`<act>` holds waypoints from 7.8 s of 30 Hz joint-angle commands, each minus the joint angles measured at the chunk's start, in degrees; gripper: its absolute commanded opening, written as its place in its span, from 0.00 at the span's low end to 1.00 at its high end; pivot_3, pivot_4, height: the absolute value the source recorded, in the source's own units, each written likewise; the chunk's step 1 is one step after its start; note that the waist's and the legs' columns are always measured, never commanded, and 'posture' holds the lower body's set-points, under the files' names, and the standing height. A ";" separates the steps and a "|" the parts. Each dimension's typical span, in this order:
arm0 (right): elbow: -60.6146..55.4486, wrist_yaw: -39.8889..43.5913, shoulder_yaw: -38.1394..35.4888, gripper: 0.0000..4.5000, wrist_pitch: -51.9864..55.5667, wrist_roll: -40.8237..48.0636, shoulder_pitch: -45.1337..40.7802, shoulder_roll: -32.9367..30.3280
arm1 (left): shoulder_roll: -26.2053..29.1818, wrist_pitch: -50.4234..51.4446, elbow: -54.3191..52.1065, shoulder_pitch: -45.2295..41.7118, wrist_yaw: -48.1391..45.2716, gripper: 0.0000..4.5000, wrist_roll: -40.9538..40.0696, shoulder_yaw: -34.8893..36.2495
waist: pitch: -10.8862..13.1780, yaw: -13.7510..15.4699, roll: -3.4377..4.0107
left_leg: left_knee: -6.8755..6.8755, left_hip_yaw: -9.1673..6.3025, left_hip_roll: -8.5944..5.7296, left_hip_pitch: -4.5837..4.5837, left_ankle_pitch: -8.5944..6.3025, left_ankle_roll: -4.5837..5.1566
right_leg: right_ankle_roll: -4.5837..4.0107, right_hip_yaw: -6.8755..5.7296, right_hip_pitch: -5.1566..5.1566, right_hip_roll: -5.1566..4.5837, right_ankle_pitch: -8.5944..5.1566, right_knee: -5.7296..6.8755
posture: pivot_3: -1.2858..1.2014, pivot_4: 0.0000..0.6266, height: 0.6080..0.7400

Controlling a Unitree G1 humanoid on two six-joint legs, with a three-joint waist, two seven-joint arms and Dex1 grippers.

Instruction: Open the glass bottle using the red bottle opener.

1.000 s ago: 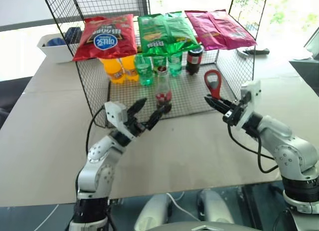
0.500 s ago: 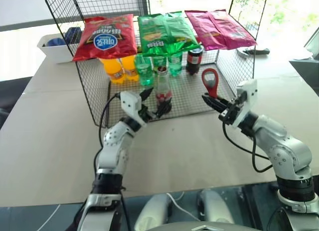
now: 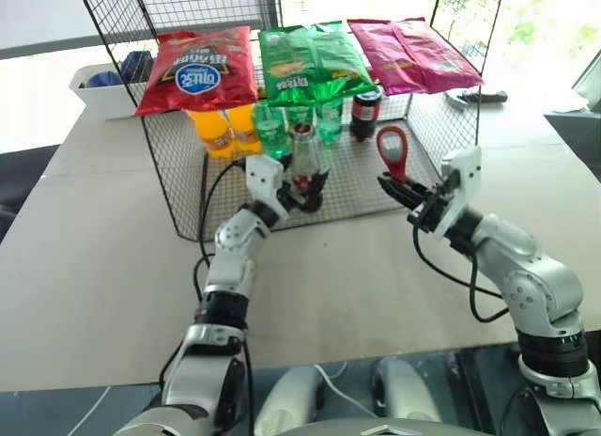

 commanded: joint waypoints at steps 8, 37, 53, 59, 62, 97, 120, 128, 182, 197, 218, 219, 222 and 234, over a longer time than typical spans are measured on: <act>-0.82 0.86 -0.61 0.00 -3.70 -1.95 -0.16 0.89 | 0.91 4.30 -9.71 2.50 -4.22 0.60 -2.72 -1.30 | 0.00 -0.05 0.00 | 0.00 -0.01 0.00 -0.01 0.00 0.00 | 0.00 0.00 -0.01 -0.01 0.00 0.00 | 0.52 0.24 0.96; 2.20 1.23 -0.90 0.00 -6.61 -4.83 -1.46 2.21 | 3.57 13.00 -32.65 13.40 -8.83 0.99 -7.50 -6.61 | 0.01 -0.09 0.02 | 0.00 -0.01 0.01 -0.04 0.01 -0.01 | -0.02 0.02 -0.04 0.01 0.00 0.03 | 0.52 0.24 0.96; 3.23 1.84 -0.76 0.00 -7.36 -5.47 -2.66 2.43 | 5.08 12.92 -31.82 13.09 -10.01 0.99 -5.74 -7.77 | 0.00 -0.06 0.02 | 0.00 0.01 0.00 -0.03 0.01 -0.01 | -0.02 0.02 -0.04 0.03 0.00 0.02 | 0.52 0.24 0.96; 2.65 1.94 0.16 0.00 -7.39 -5.69 -2.53 3.03 | 4.40 12.68 -31.42 12.76 -9.98 0.81 -5.81 -7.28 | 0.00 -0.09 0.03 | -0.01 0.00 0.00 -0.03 0.01 -0.01 | -0.02 0.02 -0.04 0.02 0.00 0.02 | 0.52 0.24 0.96; 1.86 2.77 2.03 0.00 -8.21 -6.96 -1.83 3.03 | 4.47 12.53 -31.30 12.86 -9.85 0.50 -5.57 -7.13 | 0.00 -0.10 0.02 | -0.01 0.00 0.00 -0.03 0.01 -0.01 | -0.02 0.02 -0.04 0.03 0.00 0.03 | 0.52 0.24 0.96; 17.31 0.38 12.63 0.00 -47.06 -38.05 -2.18 4.18 | 3.15 12.49 -31.41 12.63 -10.25 0.97 -5.81 -7.50 | 0.00 -0.06 0.02 | 0.00 0.06 0.01 0.03 0.02 -0.03 | -0.02 0.06 -0.03 0.24 0.00 0.04 | 0.52 0.24 0.96; 30.18 -7.61 16.97 0.00 -70.37 -57.53 -6.33 1.22 | 3.51 12.09 -31.01 13.13 -10.25 0.60 -4.69 -8.02 | -0.01 -0.15 0.02 | 0.00 0.20 0.01 0.15 0.02 -0.03 | -0.02 0.20 -0.01 0.30 0.01 0.08 | 0.52 0.24 0.96; 40.94 -17.69 19.56 0.00 -81.78 -66.24 -11.16 2.30 | 3.20 12.18 -30.71 13.05 -9.91 0.60 -4.72 -7.85 | -0.03 -0.20 0.02 | 0.00 0.26 0.03 0.20 0.02 -0.04 | -0.03 0.28 0.00 0.34 0.01 0.10 | 0.52 0.24 0.96; 45.94 -8.88 20.44 0.00 -80.20 -54.71 -14.66 -1.99 | 2.62 12.98 -29.64 13.22 -10.01 0.60 -4.75 -8.19 | -0.16 -0.17 0.04 | -0.02 0.41 0.08 0.29 0.03 -0.04 | -0.08 0.49 0.05 0.41 0.05 0.07 | 0.52 0.24 0.96; 43.01 -8.35 21.65 0.00 -84.16 -58.82 -13.34 -2.86 | 2.64 13.08 -29.13 12.98 -10.05 0.60 -4.84 -8.07 | -0.19 -0.16 0.05 | -0.01 0.41 0.08 0.34 0.04 -0.04 | -0.09 0.48 0.09 0.42 0.06 0.09 | 0.52 0.24 0.96; 36.79 -12.92 14.81 0.00 -83.51 -61.31 -22.06 -5.31 | 1.46 12.80 -28.23 13.18 -10.28 0.60 -5.20 -8.40 | -0.18 -0.09 0.05 | -0.02 0.38 0.06 0.23 0.03 -0.04 | -0.09 0.44 0.00 0.39 0.06 0.06 | 0.52 0.24 0.96; 36.85 -13.01 14.68 0.00 -83.28 -61.14 -22.00 -5.32 | 1.48 12.82 -28.29 13.24 -10.30 0.60 -5.23 -8.38 | -0.19 -0.09 0.05 | -0.02 0.38 0.07 0.23 0.03 -0.04 | -0.09 0.44 0.00 0.40 0.06 0.07 | 0.52 0.24 0.96; 37.22 -13.18 13.99 0.00 -82.27 -60.26 -21.63 -5.20 | 1.63 13.09 -28.70 13.51 -10.25 0.60 -5.51 -8.15 | -0.19 -0.08 0.05 | -0.02 0.37 0.08 0.23 0.03 -0.04 | -0.09 0.43 0.00 0.40 0.06 0.07 | 0.52 0.24 0.96; 37.43 -11.61 12.94 0.00 -77.43 -54.45 -17.60 -3.61 | 1.53 13.97 -30.04 13.68 -9.46 0.98 -6.23 -7.34 | -0.18 -0.19 0.04 | -0.03 0.37 0.08 0.21 0.03 -0.04 | -0.09 0.45 -0.02 0.40 0.06 0.06 | 0.52 0.24 0.96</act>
